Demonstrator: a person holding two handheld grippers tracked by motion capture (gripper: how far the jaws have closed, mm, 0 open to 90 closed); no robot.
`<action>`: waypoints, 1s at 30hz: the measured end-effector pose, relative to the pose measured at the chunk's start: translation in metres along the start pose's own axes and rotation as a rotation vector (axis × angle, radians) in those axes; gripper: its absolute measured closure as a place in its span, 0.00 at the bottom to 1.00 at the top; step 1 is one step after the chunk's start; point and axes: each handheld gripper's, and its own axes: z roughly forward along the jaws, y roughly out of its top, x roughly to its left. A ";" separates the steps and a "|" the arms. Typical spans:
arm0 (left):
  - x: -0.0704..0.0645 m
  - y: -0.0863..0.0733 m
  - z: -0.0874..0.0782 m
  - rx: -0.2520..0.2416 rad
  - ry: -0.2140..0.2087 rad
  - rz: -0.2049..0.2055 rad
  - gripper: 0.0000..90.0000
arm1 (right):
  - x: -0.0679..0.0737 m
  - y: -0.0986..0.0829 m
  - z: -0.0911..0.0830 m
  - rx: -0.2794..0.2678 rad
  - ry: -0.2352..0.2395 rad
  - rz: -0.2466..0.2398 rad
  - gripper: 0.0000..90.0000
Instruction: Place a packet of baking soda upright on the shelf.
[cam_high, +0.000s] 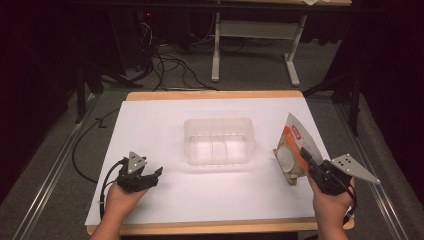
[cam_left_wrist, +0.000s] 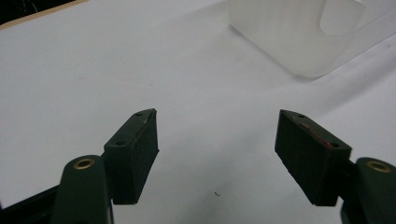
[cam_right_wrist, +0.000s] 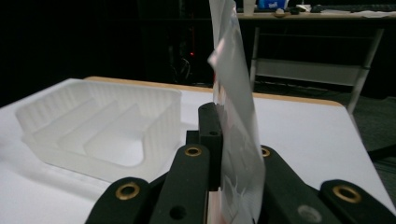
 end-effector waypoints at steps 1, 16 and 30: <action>0.000 0.000 0.000 0.000 -0.002 0.003 0.34 | 0.001 0.002 0.001 -0.003 0.004 0.001 1.00; 0.003 0.001 -0.006 -0.032 -0.019 -0.003 0.34 | 0.029 0.055 0.017 -0.063 0.070 0.008 1.00; 0.005 0.002 -0.007 -0.041 -0.029 0.002 0.34 | 0.073 0.094 0.044 -0.117 0.167 0.021 1.00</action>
